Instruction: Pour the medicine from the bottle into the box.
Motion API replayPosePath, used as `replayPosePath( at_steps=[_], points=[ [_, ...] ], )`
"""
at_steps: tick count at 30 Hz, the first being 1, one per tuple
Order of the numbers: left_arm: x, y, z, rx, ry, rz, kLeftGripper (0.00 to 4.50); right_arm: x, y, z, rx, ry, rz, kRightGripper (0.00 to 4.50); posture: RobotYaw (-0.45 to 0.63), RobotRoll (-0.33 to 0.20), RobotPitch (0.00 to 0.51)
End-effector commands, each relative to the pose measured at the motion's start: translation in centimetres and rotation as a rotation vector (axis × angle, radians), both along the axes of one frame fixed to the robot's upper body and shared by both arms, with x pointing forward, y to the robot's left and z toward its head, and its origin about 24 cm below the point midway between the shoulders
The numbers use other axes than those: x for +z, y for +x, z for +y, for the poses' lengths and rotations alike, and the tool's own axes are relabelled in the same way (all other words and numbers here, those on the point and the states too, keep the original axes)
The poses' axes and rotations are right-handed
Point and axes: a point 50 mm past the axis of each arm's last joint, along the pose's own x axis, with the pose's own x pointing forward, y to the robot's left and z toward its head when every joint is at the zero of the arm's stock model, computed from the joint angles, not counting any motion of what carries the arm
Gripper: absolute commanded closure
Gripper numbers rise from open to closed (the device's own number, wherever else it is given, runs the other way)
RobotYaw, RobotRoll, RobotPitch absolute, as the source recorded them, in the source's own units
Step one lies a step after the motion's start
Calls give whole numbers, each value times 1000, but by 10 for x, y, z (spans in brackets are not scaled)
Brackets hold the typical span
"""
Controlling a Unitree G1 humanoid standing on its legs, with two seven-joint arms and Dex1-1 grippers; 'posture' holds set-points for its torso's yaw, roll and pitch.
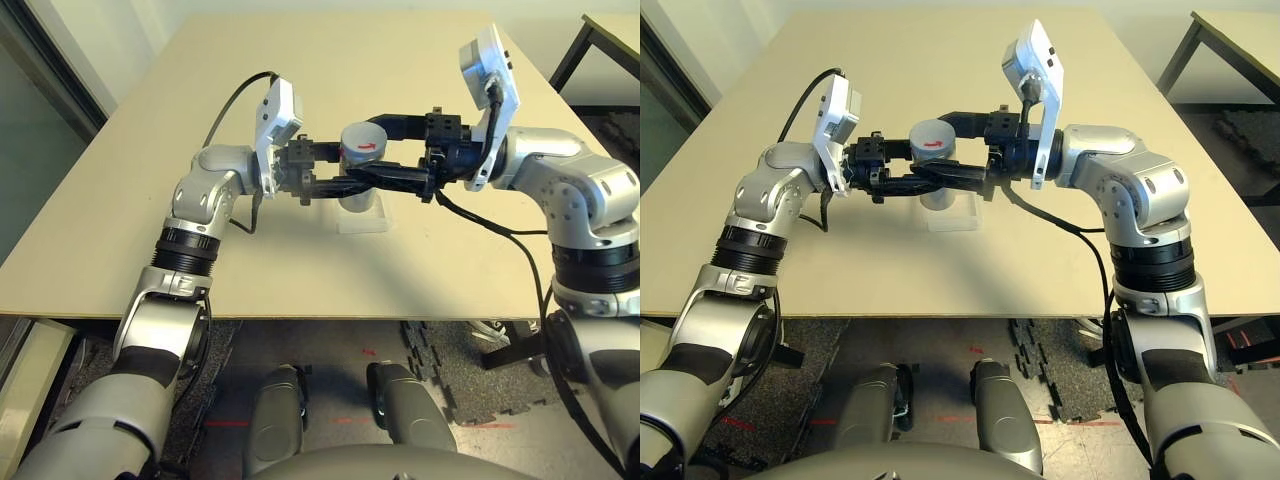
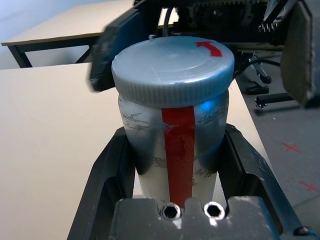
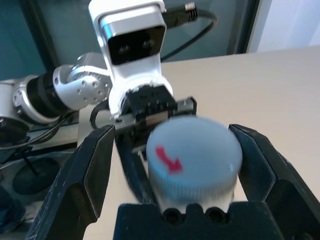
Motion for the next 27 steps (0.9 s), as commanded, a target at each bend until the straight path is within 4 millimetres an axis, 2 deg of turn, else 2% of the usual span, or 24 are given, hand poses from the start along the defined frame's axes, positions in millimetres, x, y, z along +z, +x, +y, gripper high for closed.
replayPosePath(
  at_steps=[1, 12, 27],
  points=[
    [-1, 0, -3, -8, 17, -7, 1987, 3, 5, 7, -11, -9, -31, 0, -156, 0, 102],
    [-1, -4, -6, -12, 5, -4, 1987, 4, 21, 7, -79, -7, -60, 0, -142, 0, 103],
    [-4, -1, -1, 7, 12, 0, 1987, 3, 20, -29, -171, 2, -26, 0, -150, 0, 102]
  ],
)
